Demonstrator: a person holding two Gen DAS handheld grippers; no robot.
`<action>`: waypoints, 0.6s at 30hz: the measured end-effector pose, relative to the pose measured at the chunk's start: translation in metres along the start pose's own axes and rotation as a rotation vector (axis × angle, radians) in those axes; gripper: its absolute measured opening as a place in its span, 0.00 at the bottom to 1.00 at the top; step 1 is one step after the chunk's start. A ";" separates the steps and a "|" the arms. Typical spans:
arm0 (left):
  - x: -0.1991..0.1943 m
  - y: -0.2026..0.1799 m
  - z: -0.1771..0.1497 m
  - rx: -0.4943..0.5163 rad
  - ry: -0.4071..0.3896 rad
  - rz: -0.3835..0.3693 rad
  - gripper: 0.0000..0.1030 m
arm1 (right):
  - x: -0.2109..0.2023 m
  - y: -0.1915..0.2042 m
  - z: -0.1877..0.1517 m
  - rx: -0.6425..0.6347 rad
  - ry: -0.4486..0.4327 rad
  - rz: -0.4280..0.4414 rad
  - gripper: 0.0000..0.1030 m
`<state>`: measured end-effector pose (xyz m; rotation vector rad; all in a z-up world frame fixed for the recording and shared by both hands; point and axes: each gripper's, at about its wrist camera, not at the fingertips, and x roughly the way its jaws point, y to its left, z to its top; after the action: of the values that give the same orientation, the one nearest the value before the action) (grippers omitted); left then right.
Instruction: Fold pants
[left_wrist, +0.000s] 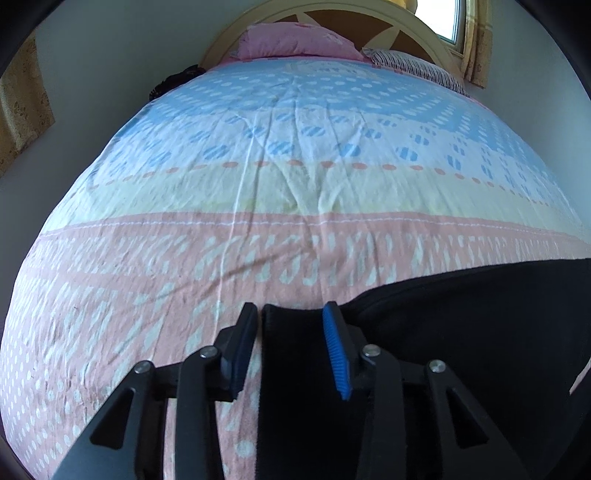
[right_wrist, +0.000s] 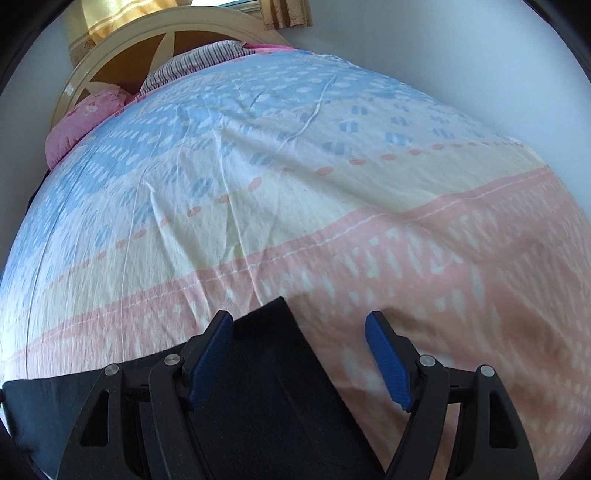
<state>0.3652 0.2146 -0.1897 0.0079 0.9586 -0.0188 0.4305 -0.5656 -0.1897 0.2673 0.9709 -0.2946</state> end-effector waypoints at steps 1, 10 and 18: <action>0.000 -0.002 0.000 0.010 0.002 0.009 0.32 | 0.001 0.003 -0.001 -0.017 0.002 0.002 0.63; -0.012 -0.019 -0.002 0.081 -0.035 0.048 0.13 | -0.030 0.014 -0.011 -0.072 -0.052 0.040 0.05; -0.058 0.007 -0.002 -0.029 -0.171 -0.069 0.13 | -0.104 -0.004 -0.037 -0.077 -0.189 0.072 0.05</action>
<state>0.3304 0.2222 -0.1433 -0.0525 0.7878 -0.0681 0.3457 -0.5431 -0.1226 0.1992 0.7826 -0.2122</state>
